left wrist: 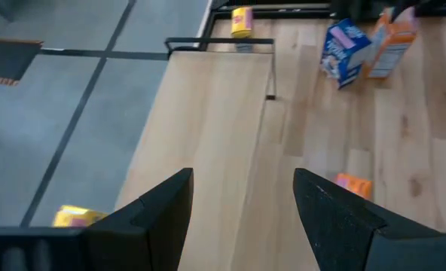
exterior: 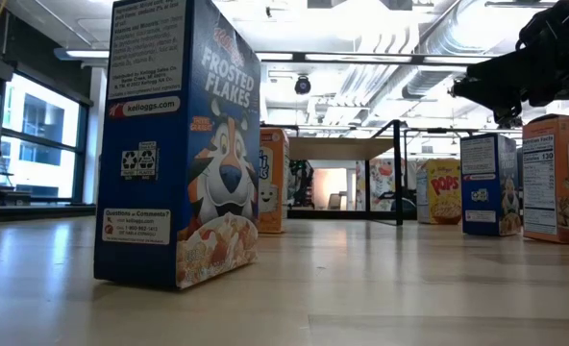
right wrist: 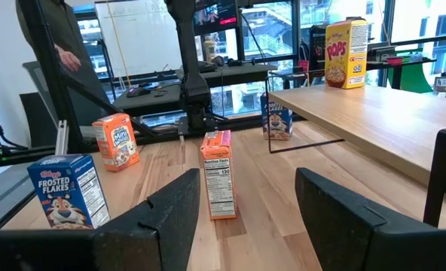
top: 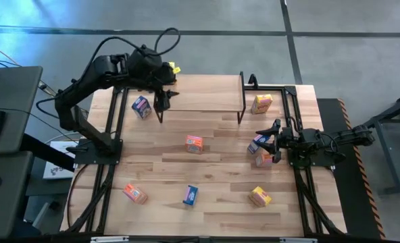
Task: Stack cereal on shelf
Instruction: Put the middle right blue cereal box on the shelf
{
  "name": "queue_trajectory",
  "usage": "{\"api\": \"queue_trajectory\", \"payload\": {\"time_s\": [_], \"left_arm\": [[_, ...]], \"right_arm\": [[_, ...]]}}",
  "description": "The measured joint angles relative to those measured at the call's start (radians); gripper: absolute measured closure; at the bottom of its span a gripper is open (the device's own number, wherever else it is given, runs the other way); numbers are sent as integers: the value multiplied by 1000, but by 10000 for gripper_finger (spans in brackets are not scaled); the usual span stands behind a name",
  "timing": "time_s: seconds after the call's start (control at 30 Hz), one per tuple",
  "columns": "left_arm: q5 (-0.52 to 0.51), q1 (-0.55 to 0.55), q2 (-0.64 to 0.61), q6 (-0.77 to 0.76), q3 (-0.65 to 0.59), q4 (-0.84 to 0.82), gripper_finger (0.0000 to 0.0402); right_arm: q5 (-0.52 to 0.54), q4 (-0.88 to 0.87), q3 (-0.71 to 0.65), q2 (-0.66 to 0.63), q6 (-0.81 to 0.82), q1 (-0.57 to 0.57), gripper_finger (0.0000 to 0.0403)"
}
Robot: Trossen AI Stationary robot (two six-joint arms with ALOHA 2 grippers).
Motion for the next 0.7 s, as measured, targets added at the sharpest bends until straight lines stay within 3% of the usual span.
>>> {"api": "queue_trajectory", "payload": {"time_s": [0.23,0.7], "left_arm": [[-4,-64,0,-73,0,-3,181],[-16,-156,0,-199,0,-13,181]], "right_arm": [[6,3,0,0,109,0,192],[-10,4,0,0,136,0,191]]}}
